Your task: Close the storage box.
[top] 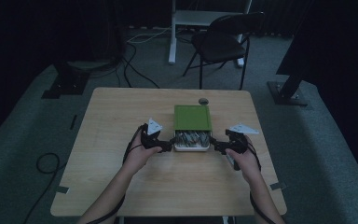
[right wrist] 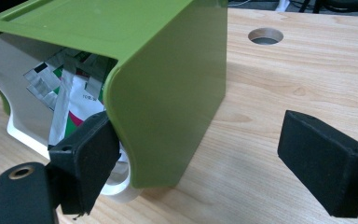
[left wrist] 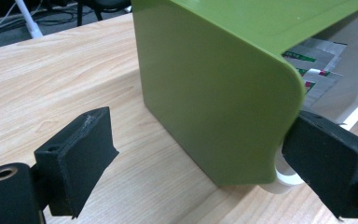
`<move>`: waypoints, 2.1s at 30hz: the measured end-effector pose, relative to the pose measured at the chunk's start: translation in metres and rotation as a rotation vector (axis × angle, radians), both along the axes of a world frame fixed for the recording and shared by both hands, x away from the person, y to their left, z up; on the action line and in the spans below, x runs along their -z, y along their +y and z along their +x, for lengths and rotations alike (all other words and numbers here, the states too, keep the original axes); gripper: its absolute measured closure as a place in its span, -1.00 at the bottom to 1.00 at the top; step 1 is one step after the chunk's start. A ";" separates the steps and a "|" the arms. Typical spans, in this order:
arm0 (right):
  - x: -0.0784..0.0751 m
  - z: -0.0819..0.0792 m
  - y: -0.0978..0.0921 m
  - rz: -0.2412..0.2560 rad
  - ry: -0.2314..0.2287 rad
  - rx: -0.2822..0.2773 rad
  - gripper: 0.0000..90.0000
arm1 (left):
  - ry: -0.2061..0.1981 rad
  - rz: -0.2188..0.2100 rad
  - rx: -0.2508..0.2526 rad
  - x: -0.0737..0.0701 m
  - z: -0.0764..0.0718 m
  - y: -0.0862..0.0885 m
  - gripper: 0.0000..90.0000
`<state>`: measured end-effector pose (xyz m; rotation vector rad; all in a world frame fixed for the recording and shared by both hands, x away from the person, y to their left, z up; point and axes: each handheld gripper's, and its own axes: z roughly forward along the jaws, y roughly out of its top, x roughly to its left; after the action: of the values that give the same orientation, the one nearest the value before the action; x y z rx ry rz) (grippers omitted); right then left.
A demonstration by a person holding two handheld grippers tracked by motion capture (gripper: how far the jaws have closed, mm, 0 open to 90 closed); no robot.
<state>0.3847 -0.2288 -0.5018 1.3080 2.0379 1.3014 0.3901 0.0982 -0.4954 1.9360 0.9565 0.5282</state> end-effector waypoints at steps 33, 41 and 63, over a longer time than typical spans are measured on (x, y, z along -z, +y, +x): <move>-0.002 -0.010 -0.003 0.022 -0.042 -0.033 -0.71 | -0.012 -0.051 0.036 -0.013 -0.017 -0.003 -0.78; -0.001 -0.014 -0.010 0.010 -0.042 -0.032 -0.71 | -0.022 -0.049 0.022 -0.015 -0.019 0.006 -0.78; 0.006 -0.030 -0.038 -0.006 -0.030 0.018 -0.71 | -0.019 -0.033 -0.040 -0.006 -0.031 0.029 -0.78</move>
<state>0.3544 -0.2670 -0.5074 1.2940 2.0037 1.2980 0.3595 0.1275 -0.4893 1.8825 0.9879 0.5490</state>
